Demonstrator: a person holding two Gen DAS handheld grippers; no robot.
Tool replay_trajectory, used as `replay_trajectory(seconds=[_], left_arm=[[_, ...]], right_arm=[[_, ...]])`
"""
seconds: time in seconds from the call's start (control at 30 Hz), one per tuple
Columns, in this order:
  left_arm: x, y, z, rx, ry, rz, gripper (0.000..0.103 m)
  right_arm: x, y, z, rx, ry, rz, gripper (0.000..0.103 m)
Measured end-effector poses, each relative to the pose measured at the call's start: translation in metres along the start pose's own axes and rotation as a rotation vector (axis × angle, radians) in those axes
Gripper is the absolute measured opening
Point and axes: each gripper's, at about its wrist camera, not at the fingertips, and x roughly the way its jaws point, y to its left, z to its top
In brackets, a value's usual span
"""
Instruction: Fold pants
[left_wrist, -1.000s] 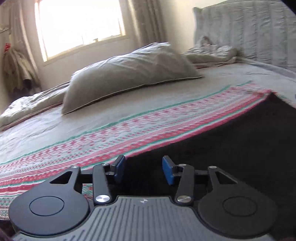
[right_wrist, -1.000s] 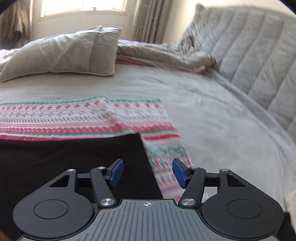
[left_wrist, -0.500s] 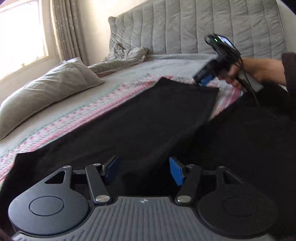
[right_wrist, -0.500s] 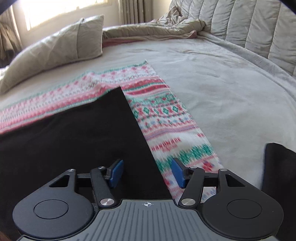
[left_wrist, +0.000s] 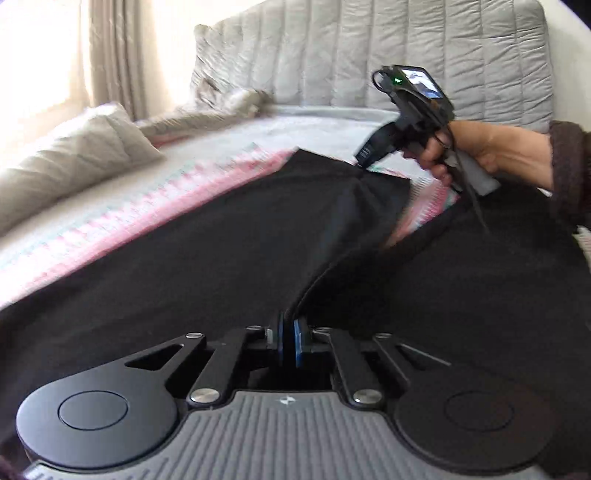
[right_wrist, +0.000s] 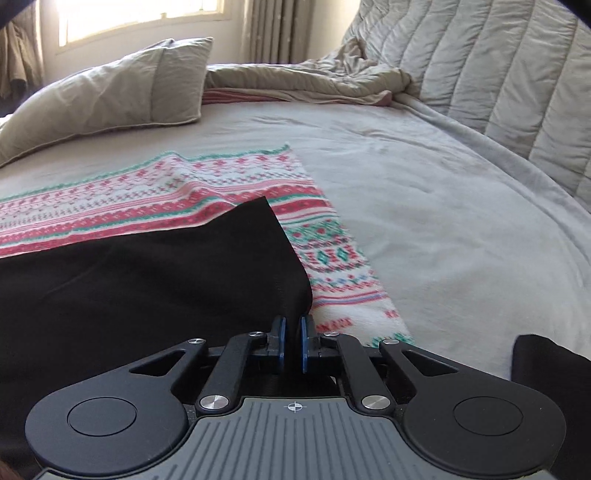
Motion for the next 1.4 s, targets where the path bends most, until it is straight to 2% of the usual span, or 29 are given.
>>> replay_trajectory(seconds=[0.07, 0.1, 0.13, 0.2, 0.23, 0.3, 0.33, 0.43, 0.57, 0.67, 0.77, 0.83, 0.87, 1.0, 1.07, 1.13, 1.2, 1.27, 1.33, 1.4], left_arm=[[0.0, 0.005, 0.001, -0.017, 0.012, -0.036, 0.02], [-0.002, 0.009, 0.003, -0.042, 0.011, -0.054, 0.028], [-0.004, 0.011, 0.003, -0.07, 0.003, -0.068, 0.041], [-0.011, 0.014, 0.004, -0.102, -0.017, -0.066, 0.06], [-0.016, 0.016, 0.004, -0.109, -0.035, -0.054, 0.064], [-0.024, 0.021, 0.004, -0.118, -0.068, -0.031, 0.069], [-0.029, 0.025, 0.004, -0.116, -0.076, -0.004, 0.073], [-0.048, 0.049, 0.002, -0.076, -0.084, 0.13, 0.075], [-0.073, 0.114, -0.013, -0.073, -0.007, 0.373, 0.075], [-0.097, 0.177, -0.034, -0.146, 0.062, 0.573, 0.076], [-0.119, 0.234, -0.061, -0.23, 0.121, 0.715, 0.077], [-0.123, 0.266, -0.078, -0.262, 0.173, 0.764, 0.077], [-0.123, 0.279, -0.084, -0.275, 0.186, 0.76, 0.077], [-0.12, 0.306, -0.094, -0.32, 0.168, 0.647, 0.077], [-0.117, 0.315, -0.095, -0.363, 0.172, 0.565, 0.065], [-0.117, 0.311, -0.097, -0.393, 0.17, 0.483, 0.021], [-0.116, 0.3, -0.095, -0.346, 0.173, 0.495, 0.01], [-0.118, 0.295, -0.097, -0.322, 0.151, 0.532, 0.009], [-0.128, 0.291, -0.1, -0.306, 0.111, 0.581, 0.009], [-0.134, 0.287, -0.1, -0.301, 0.048, 0.667, 0.009]], right_arm=[[0.002, -0.005, -0.003, 0.006, 0.008, -0.001, 0.007], [0.002, -0.005, -0.004, 0.006, 0.009, 0.0, 0.009], [0.002, -0.004, -0.003, 0.002, 0.014, -0.002, 0.012], [0.001, -0.002, 0.001, -0.006, 0.023, 0.006, 0.025], [0.001, -0.002, 0.003, -0.005, 0.022, 0.014, 0.03], [0.0, -0.006, 0.009, 0.025, -0.003, 0.057, 0.047], [0.002, -0.009, 0.013, 0.046, -0.014, 0.082, 0.048], [0.016, -0.01, 0.024, 0.091, -0.003, 0.11, 0.048], [0.038, -0.001, 0.029, 0.1, 0.005, 0.082, 0.048], [0.045, 0.003, 0.031, 0.116, -0.024, 0.086, 0.05], [0.049, 0.01, 0.035, 0.111, -0.039, 0.073, 0.05], [0.051, 0.015, 0.038, 0.109, -0.043, 0.061, 0.049], [0.051, 0.017, 0.039, 0.111, -0.044, 0.055, 0.049], [0.055, 0.023, 0.042, 0.108, -0.054, 0.024, 0.046], [0.056, 0.027, 0.041, 0.096, -0.064, 0.016, 0.038], [0.056, 0.032, 0.04, 0.073, -0.076, 0.01, 0.029], [0.053, 0.04, 0.038, 0.019, -0.09, -0.032, 0.013], [0.05, 0.043, 0.036, -0.022, -0.111, -0.081, 0.003], [0.046, 0.036, 0.035, 0.011, -0.136, -0.081, 0.002], [0.043, 0.031, 0.034, 0.044, -0.159, -0.083, 0.001]])
